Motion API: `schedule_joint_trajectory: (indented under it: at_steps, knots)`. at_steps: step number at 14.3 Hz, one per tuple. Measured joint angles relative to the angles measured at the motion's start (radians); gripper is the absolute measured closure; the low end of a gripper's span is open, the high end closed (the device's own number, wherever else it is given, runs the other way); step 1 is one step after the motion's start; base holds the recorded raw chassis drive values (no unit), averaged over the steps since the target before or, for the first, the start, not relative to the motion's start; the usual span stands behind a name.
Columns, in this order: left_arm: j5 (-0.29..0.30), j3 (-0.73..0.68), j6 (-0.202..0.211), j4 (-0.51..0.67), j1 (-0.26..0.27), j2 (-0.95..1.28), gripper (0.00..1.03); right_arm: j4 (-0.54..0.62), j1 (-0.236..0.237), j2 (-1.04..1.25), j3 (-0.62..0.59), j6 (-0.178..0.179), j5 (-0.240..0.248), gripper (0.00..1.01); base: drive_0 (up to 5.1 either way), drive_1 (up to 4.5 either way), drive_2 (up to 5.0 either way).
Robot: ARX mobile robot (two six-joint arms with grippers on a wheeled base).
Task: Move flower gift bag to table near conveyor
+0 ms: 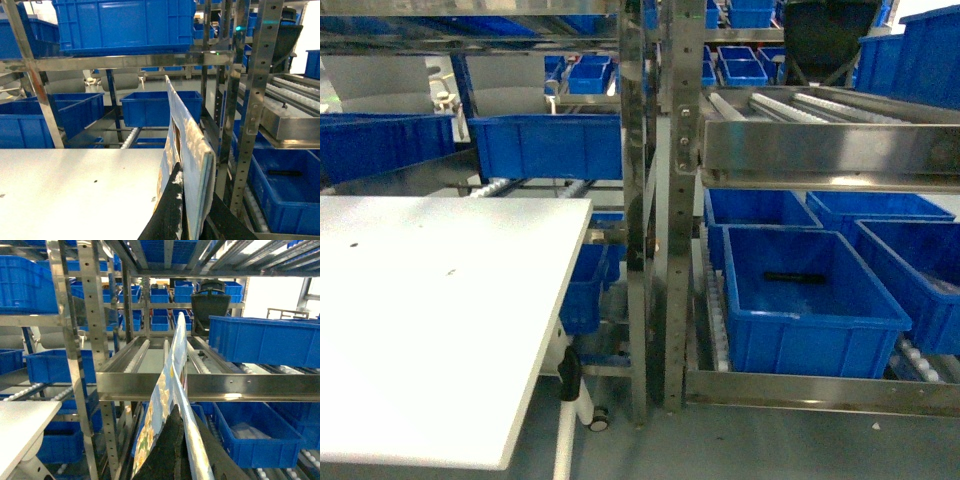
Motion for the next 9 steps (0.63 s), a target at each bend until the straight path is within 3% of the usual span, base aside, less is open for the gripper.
schedule_joint_trajectory:
  at_steps: [9]
  knots:
    - [0.0,0.0,0.0,-0.002,0.0,-0.001,1.01,0.003,0.0,-0.006,0.0,0.0,0.0,0.99,-5.0,2.27,2.6]
